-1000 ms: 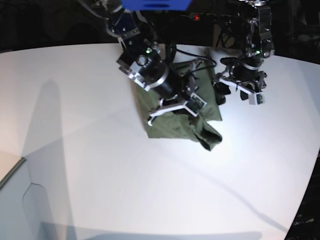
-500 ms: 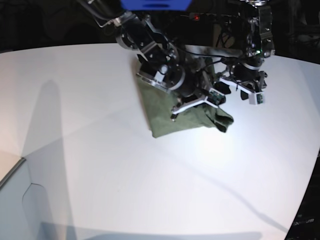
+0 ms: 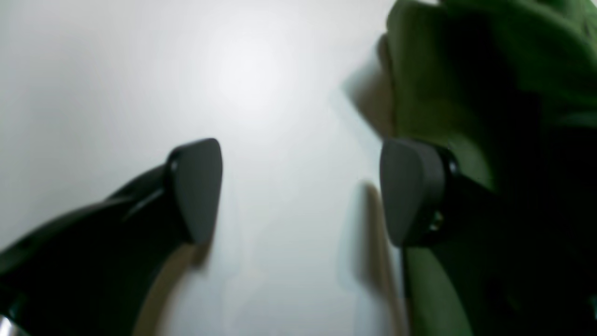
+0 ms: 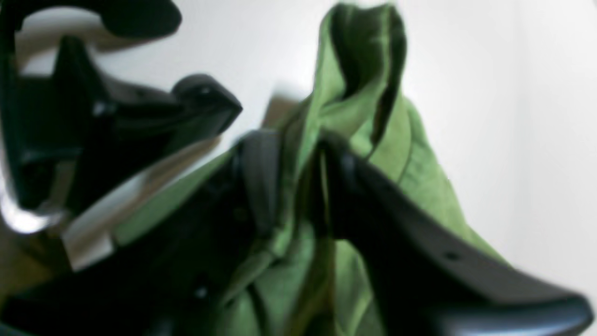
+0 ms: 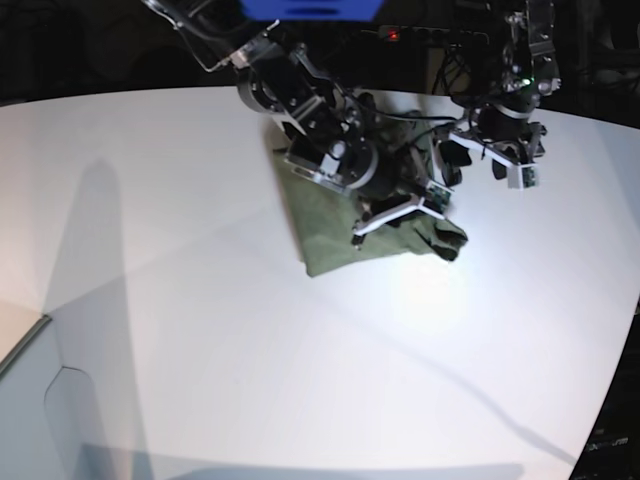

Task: Layout the t-shirt on the table in an organized manner, then fold the t-shirt properly
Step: 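Lift the band end with the right gripper and fold it over toward the left gripper, then open the right gripper and press the folded stack flat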

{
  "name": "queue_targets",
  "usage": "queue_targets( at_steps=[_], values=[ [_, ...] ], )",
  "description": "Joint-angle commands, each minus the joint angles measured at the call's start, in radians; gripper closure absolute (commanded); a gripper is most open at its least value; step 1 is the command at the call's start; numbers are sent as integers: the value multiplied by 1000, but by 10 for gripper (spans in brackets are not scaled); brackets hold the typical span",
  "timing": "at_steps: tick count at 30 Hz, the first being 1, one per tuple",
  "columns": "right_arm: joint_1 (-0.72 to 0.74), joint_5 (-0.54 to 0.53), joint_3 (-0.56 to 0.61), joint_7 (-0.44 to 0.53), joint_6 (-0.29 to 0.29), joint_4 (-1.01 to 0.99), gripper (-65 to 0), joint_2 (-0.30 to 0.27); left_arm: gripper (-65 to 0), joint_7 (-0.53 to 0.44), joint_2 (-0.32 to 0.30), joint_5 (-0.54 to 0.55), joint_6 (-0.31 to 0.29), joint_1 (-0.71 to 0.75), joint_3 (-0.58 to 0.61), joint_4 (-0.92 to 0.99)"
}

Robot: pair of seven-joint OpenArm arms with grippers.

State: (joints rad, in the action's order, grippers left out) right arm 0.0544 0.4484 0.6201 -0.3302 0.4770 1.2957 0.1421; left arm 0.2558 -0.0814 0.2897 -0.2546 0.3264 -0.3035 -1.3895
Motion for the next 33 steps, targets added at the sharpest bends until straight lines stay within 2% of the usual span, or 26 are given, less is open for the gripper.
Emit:
queue_targets(
  at_steps=[1,4,6,10,14,18,24,33],
  values=[
    [9,-10,4,26,-8,35,-252,15,-512,-23,-4,9,-5,0,-10,-31],
    [-37,-10,-1,26,-8,134,-330,15,-512,-23,-4,9,-10,29,-58,-70],
    [-66,-10,-10,24,-8,227,-358,15,-512,-23,-4,9,-12,49,-84,-90],
    [-143,-10,-101,24,-8,387,-369,15,-512,-23,-4,9,-13,95,-147,-147],
    [-215,-10,-223,24,-8,462,-369,15,-513,-23,-2,9,-13,133,-199,-198],
    [-282,-10,-280,24,-8,468,-355,15,-513,-23,1,10,-13,156,-247,-241],
    [-373,-10,-277,26,-4,465,-339,15,-513,-23,-1,10,-15,152,-302,-250],
    [-374,-10,-277,26,-2,316,-345,15,-513,-23,-2,10,-15,150,-316,-241]
  ],
)
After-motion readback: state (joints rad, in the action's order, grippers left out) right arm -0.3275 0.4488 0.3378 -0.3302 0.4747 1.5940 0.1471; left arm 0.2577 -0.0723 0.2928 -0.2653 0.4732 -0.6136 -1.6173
